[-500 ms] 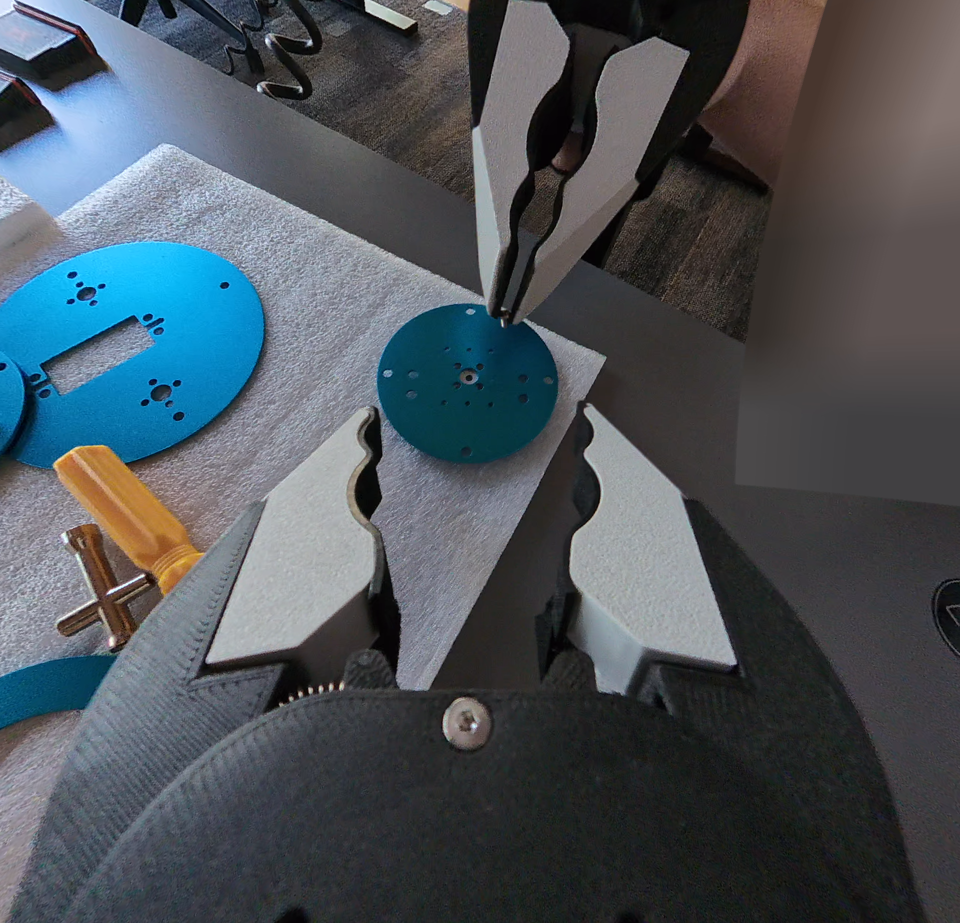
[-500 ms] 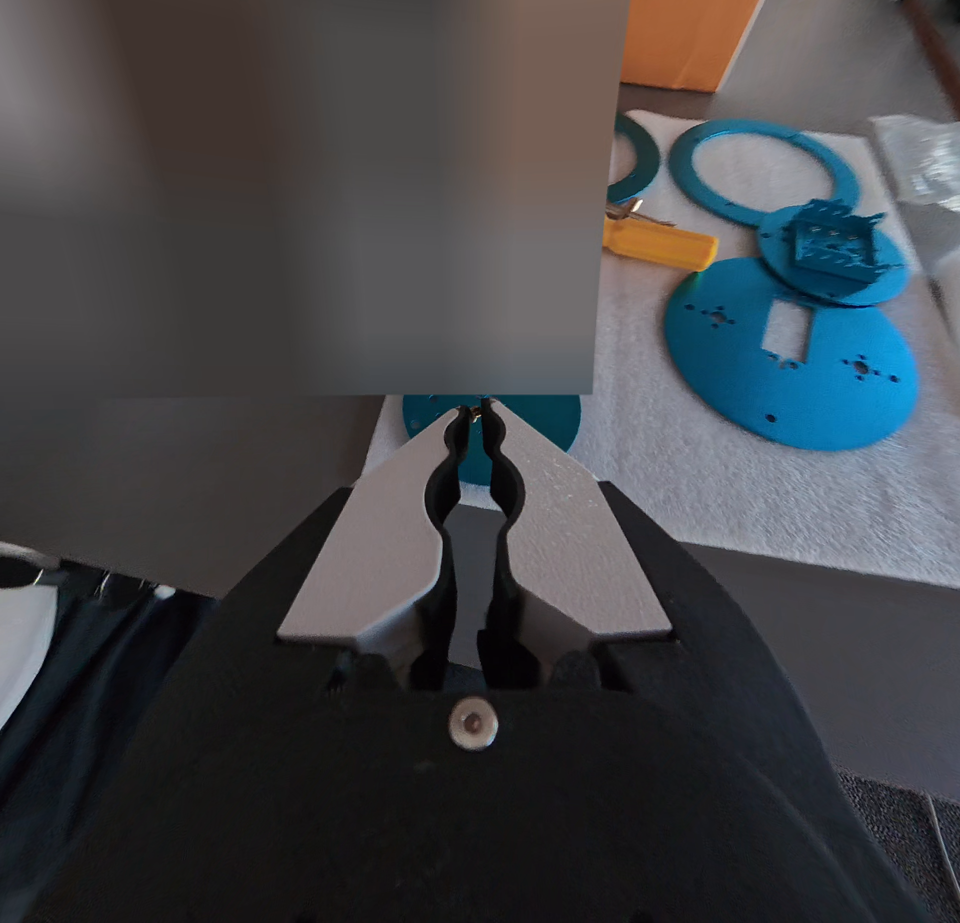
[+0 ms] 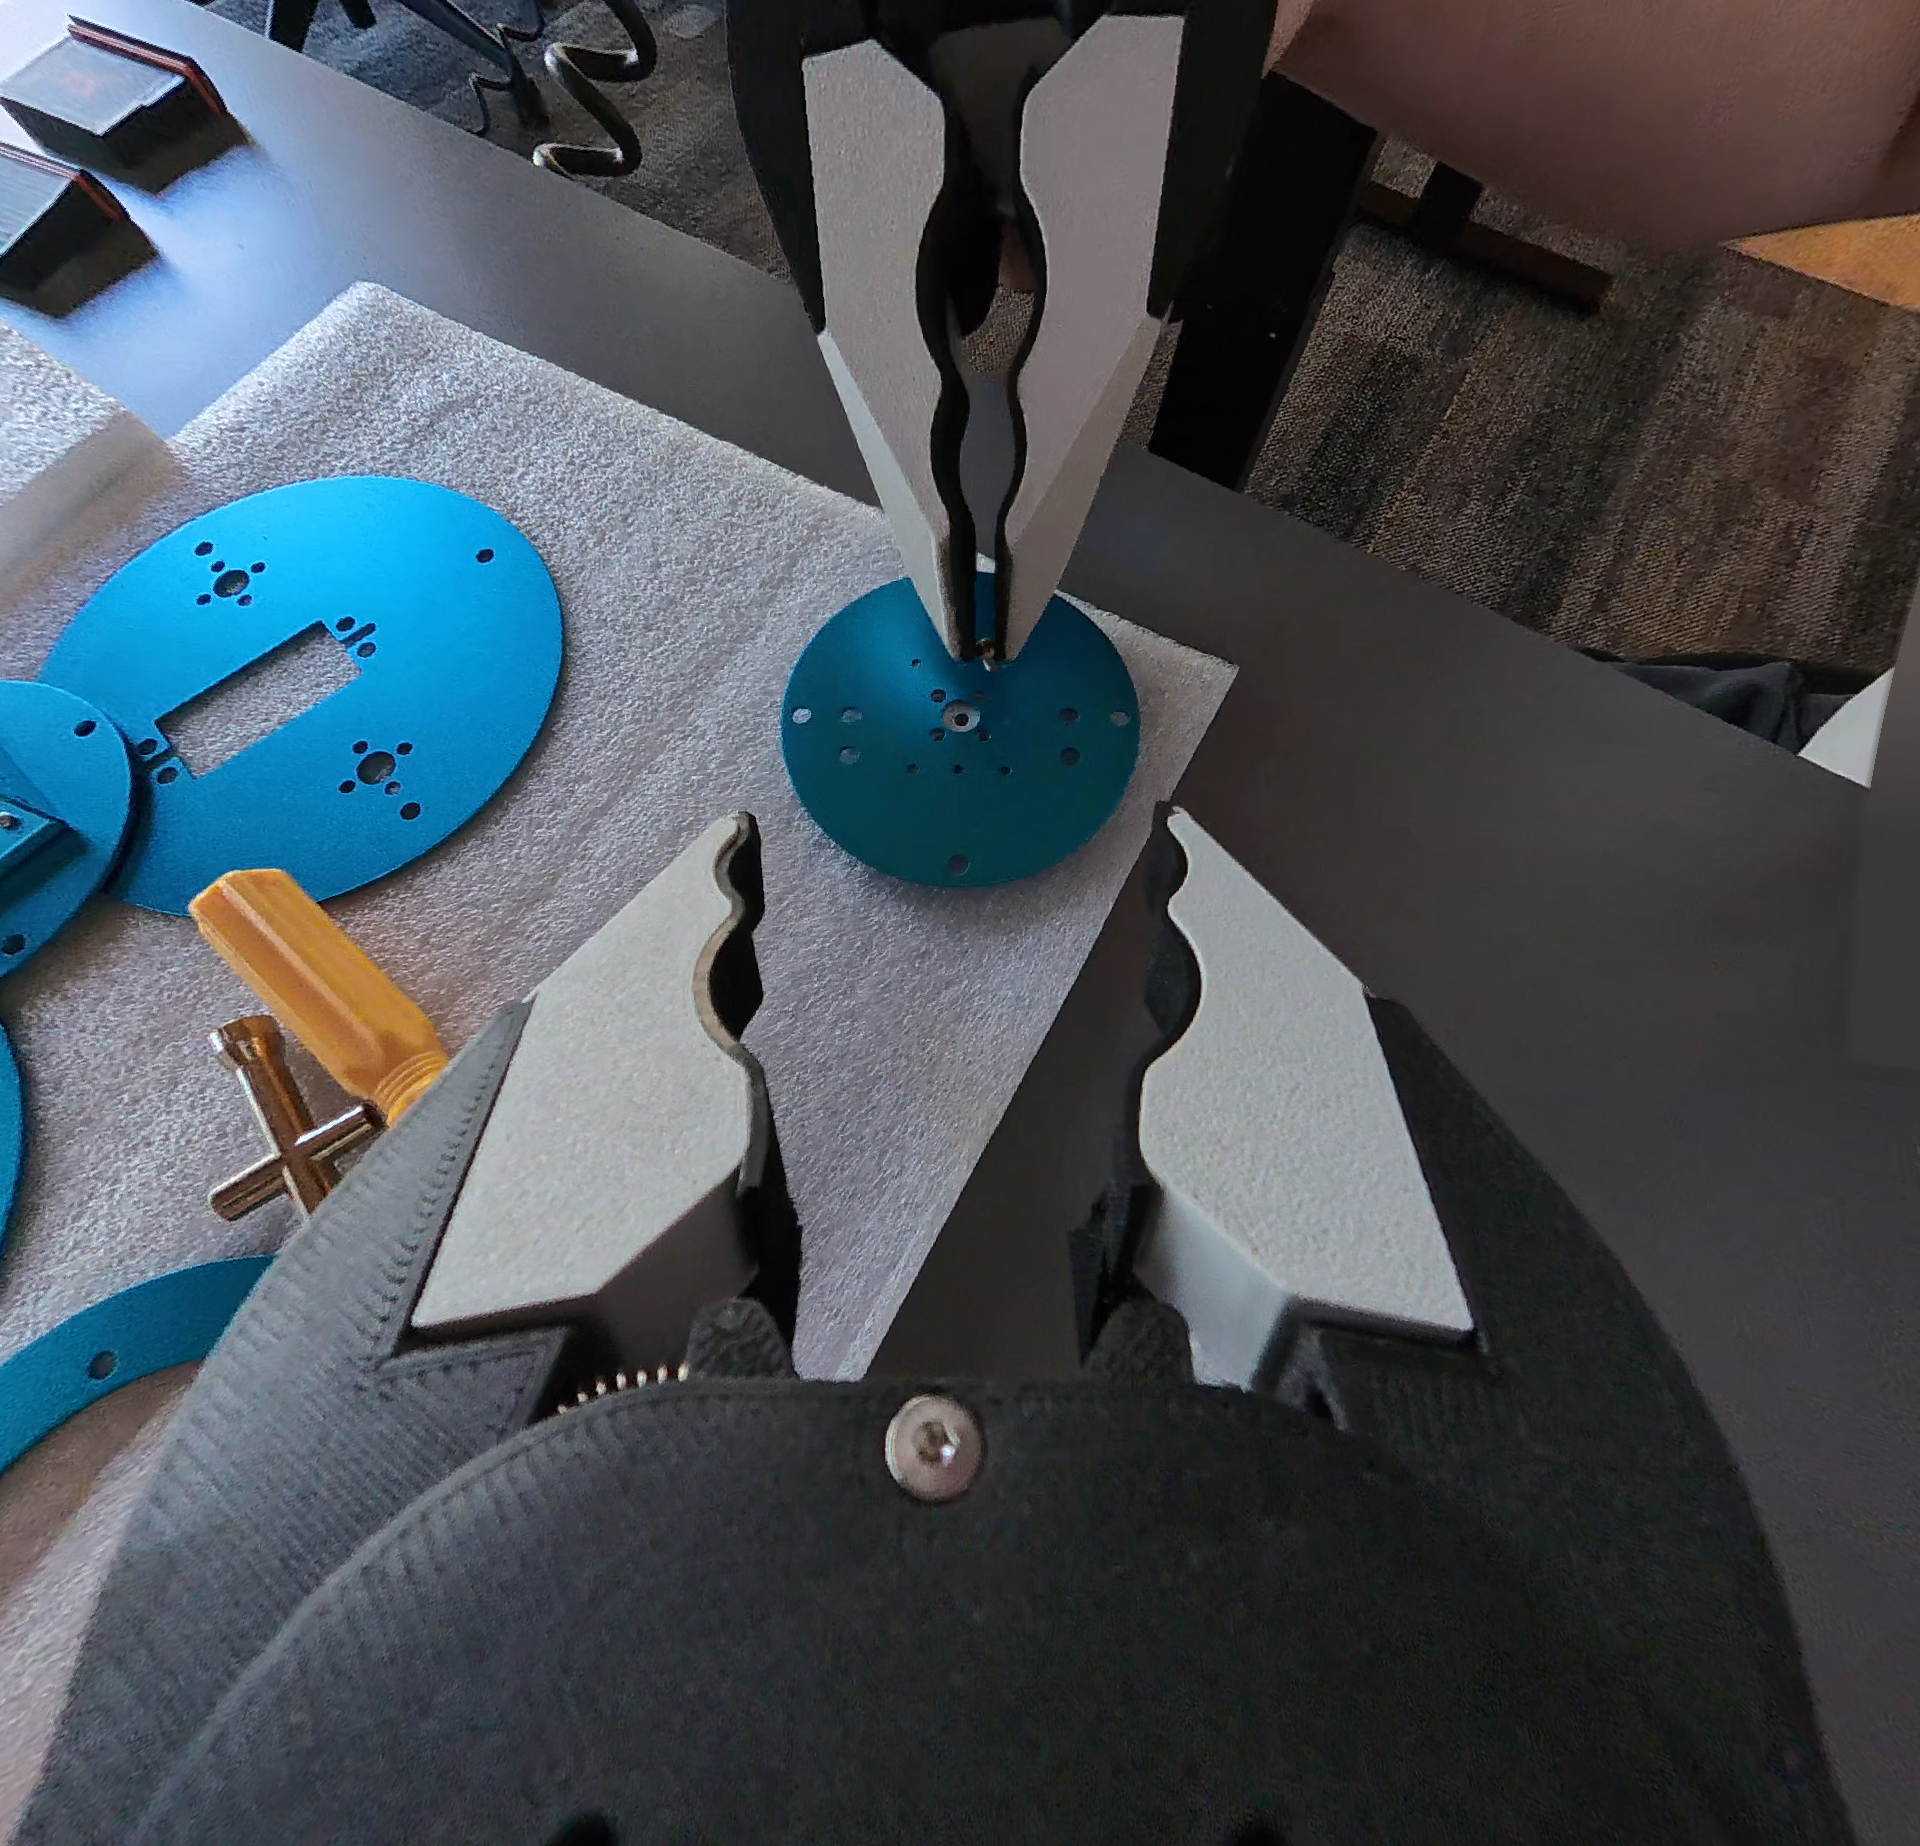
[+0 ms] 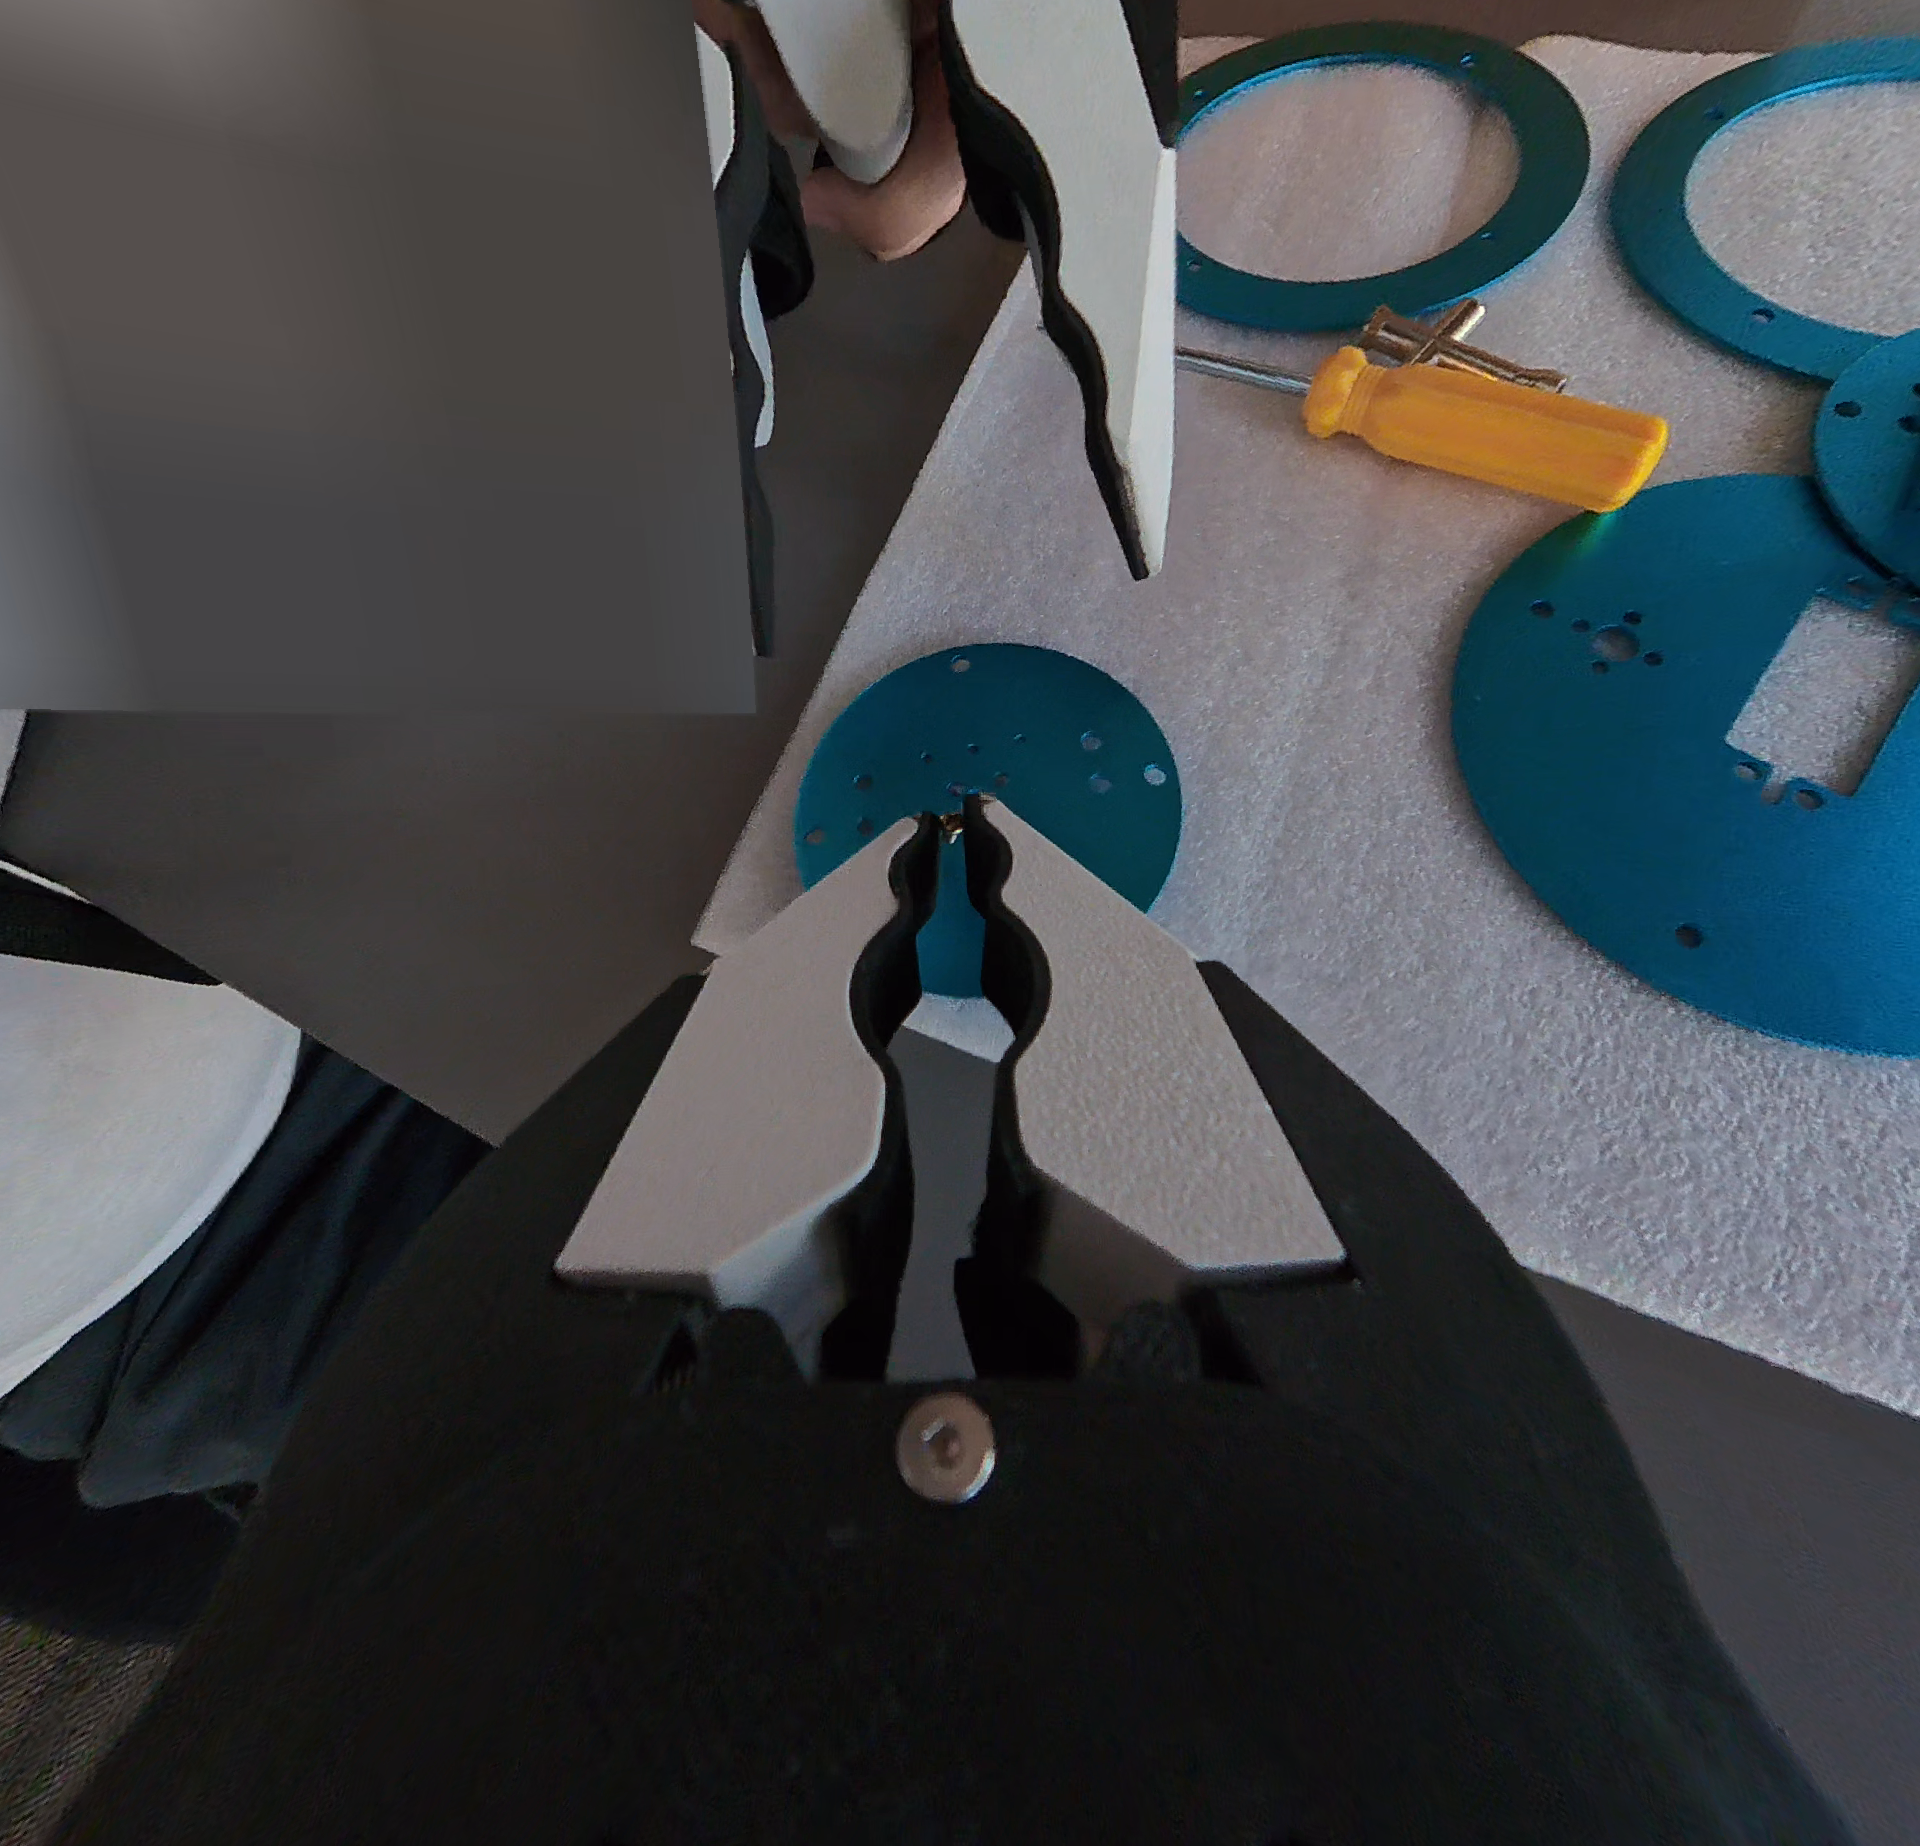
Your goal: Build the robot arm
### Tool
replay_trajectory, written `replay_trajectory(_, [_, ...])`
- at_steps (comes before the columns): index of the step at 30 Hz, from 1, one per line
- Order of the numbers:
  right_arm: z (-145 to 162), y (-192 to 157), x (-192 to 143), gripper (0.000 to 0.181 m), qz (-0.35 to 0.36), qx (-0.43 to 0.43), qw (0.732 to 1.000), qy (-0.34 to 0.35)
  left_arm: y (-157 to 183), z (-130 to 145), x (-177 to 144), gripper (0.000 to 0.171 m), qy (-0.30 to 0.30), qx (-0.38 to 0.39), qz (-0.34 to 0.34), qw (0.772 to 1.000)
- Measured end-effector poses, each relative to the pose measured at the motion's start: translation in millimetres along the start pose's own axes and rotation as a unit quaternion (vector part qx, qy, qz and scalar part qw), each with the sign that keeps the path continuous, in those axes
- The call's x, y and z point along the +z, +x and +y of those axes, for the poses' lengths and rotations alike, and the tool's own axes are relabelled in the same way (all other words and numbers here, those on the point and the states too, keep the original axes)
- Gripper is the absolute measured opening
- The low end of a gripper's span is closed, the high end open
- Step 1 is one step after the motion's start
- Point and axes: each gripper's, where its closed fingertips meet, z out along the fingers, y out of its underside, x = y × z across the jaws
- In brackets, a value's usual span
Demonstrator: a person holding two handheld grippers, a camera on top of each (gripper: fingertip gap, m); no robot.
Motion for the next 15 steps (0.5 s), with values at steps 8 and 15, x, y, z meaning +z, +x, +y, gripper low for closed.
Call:
replay_trajectory(8, [1.3, 1.6, 5.6, 0.004, -0.007, -0.004, 1.0, -0.013, 0.4, 1.6, -0.9, 0.074, -0.006, 0.007, -0.003, 1.0])
replay_trajectory(15, [3.9, 0.7, 6.9, 0.004, -0.004, -0.011, 1.0, -0.027, 0.5, 1.3, -1.0, 0.073, -0.005, 0.009, -0.003, 1.0])
